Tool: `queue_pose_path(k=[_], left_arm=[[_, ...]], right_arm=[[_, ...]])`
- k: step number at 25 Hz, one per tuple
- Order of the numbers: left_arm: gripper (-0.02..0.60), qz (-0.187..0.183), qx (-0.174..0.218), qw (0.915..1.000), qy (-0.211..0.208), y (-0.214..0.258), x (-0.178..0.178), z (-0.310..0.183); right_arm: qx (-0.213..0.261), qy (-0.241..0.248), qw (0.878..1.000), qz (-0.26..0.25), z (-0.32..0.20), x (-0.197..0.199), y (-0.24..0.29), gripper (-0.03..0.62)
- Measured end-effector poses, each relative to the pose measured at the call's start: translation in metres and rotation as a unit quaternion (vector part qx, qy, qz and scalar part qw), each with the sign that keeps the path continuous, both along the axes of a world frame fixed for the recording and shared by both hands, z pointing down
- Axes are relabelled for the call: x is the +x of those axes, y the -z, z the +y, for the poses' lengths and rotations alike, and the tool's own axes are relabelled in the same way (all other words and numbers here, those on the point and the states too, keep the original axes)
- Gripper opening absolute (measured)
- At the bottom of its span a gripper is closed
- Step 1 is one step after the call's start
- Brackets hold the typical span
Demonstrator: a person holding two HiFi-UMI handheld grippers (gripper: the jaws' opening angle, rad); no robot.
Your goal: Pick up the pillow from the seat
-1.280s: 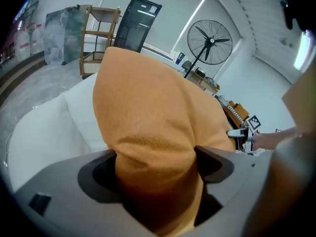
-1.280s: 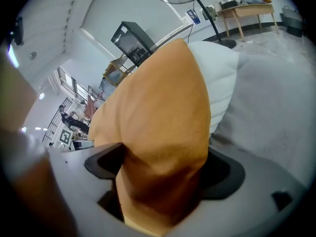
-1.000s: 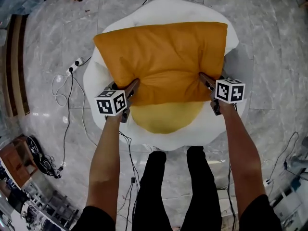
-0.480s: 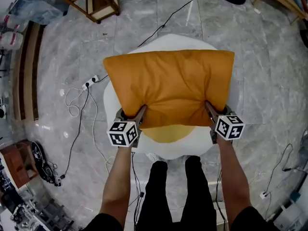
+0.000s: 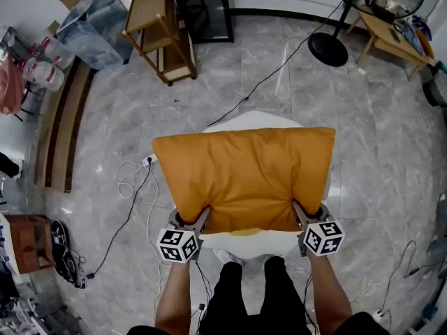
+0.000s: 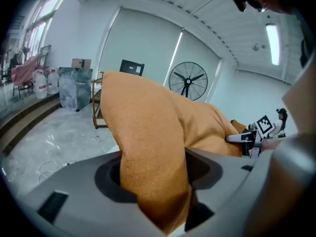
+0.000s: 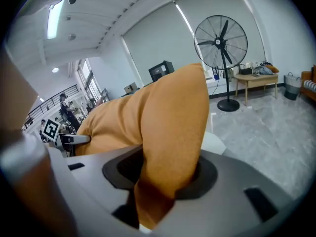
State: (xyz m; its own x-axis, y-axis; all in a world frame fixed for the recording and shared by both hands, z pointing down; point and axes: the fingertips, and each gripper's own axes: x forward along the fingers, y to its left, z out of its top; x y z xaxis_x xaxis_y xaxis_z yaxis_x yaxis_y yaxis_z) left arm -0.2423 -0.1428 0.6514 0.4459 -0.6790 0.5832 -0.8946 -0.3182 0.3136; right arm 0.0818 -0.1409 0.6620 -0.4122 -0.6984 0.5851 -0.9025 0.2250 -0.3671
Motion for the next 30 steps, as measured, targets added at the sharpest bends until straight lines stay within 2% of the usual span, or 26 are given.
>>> queue_pose_path(k=[10, 18, 24, 30], left_arm=[[0.281, 0.011, 0.095, 0.9954, 0.002, 0.146, 0.011, 0.011], [0.281, 0.021, 0.185, 0.9825, 0.002, 0.247, 0.012, 0.016], [0.281, 0.018, 0.236, 0.9716, 0.004, 0.302, 0.011, 0.011], [0.281, 0.014, 0.269, 0.9631, 0.003, 0.325, 0.011, 0.022]], right_arm=[[0.099, -0.011, 0.995, 0.024, 0.013, 0.013, 0.153, 0.184], [0.189, -0.019, 0.981, 0.026, 0.018, 0.015, 0.257, 0.192], [0.240, -0.029, 0.970, 0.033, 0.016, 0.013, 0.309, 0.190], [0.271, -0.034, 0.961, 0.033, 0.025, 0.011, 0.330, 0.189]])
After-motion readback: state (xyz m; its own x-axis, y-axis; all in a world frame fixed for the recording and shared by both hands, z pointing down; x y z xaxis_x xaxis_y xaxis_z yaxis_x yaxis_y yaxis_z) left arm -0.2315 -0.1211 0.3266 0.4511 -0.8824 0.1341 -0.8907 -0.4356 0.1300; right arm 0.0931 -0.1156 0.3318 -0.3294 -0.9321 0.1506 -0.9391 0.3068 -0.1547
